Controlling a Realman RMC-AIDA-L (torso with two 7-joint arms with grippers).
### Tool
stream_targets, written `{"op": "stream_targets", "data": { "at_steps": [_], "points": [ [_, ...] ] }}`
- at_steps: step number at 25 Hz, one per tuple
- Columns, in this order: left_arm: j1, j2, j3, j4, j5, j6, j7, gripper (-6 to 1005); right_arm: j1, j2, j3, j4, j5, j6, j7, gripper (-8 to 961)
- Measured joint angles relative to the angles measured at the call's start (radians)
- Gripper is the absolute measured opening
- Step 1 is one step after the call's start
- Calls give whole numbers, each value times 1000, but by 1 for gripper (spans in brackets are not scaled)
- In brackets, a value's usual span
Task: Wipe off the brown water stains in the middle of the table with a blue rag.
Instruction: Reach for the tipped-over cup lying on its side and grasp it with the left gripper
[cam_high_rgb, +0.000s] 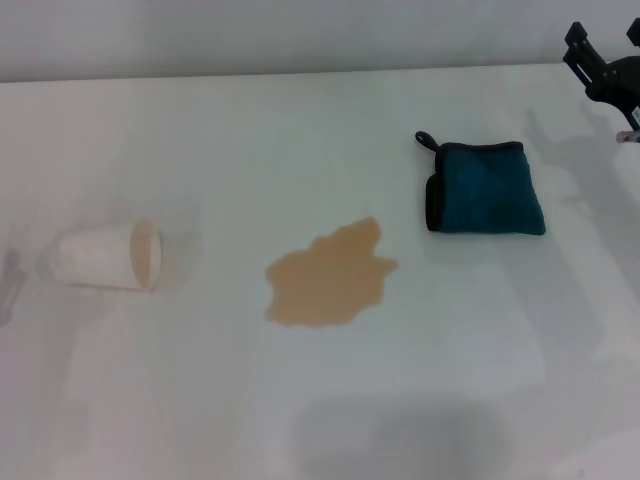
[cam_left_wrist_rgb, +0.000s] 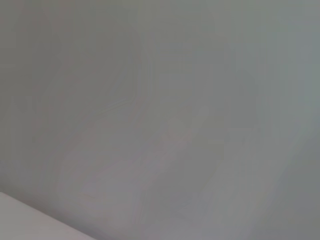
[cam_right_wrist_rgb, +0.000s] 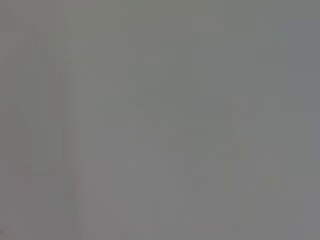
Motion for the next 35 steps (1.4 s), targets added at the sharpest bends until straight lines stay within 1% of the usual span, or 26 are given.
{"op": "stream_targets", "data": {
  "at_steps": [20,24,27,32,35],
  "points": [
    [-6,1,4,-1,6,0,-5,888,-8,0,0,-9,0,7,0,858],
    [-13,4,6,22,13,-1,1,888,-8,0,0,-9,0,9,-1,858],
    [-27,9,15,85,89,6,-13,888,-8,0,0,-11,0,19,-2,858],
    [-57,26,22,265,325,34,-190,888,-8,0,0,-14,0,34,-1,857],
    [-65,32,23,380,463,31,-259,888,-8,0,0,-14,0,35,-3,857]
  ]
}}
